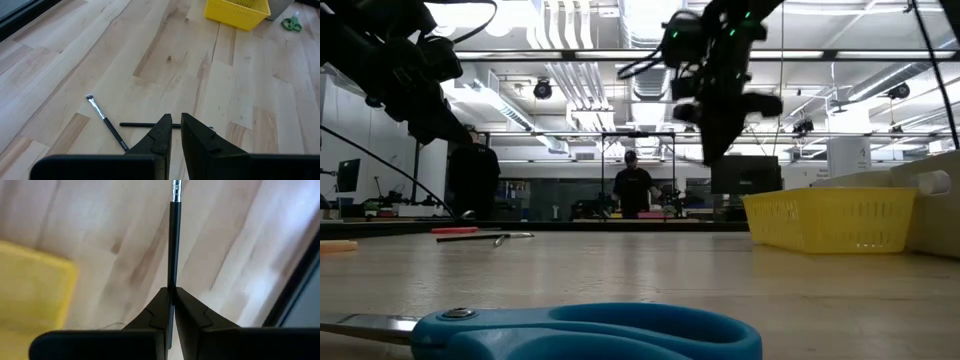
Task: Pick & Place Paint Supplies
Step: Put the black paint brush into the white bin
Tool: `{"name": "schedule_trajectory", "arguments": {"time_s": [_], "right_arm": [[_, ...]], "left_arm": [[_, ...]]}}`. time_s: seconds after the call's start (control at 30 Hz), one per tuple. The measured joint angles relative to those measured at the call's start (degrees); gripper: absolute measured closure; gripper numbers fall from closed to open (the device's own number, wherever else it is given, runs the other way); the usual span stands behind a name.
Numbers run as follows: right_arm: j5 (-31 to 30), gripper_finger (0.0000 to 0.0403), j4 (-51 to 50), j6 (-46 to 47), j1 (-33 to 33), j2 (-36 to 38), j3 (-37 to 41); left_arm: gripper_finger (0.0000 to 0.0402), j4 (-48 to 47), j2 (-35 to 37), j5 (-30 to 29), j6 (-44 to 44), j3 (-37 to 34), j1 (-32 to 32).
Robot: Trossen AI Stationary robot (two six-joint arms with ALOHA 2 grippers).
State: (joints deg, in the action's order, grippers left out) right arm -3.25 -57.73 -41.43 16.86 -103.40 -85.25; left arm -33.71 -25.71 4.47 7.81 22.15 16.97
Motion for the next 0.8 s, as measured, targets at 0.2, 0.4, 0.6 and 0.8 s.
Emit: {"name": "schedule_trajectory", "arguments": {"time_s": [0.2,0.4,0.6,0.8], "right_arm": [[0.0,0.0387,-9.8,12.2,-0.5,9.2,0.0],[-1.9,0.0387,-21.2,22.8,-2.0,17.3,1.4],[-3.3,0.0387,-31.8,35.7,-4.9,23.9,6.0],[-2.7,0.0387,-32.2,46.4,-8.5,32.1,16.1]], "left_arm": [[0.0360,0.0,0.0,0.0,0.0,0.0,0.0],[0.0360,0.0,0.0,0.0,0.0,0.0,0.0],[0.0360,0.0,0.0,0.0,0.0,0.0,0.0],[0.0360,0.0,0.0,0.0,0.0,0.0,0.0]]}}
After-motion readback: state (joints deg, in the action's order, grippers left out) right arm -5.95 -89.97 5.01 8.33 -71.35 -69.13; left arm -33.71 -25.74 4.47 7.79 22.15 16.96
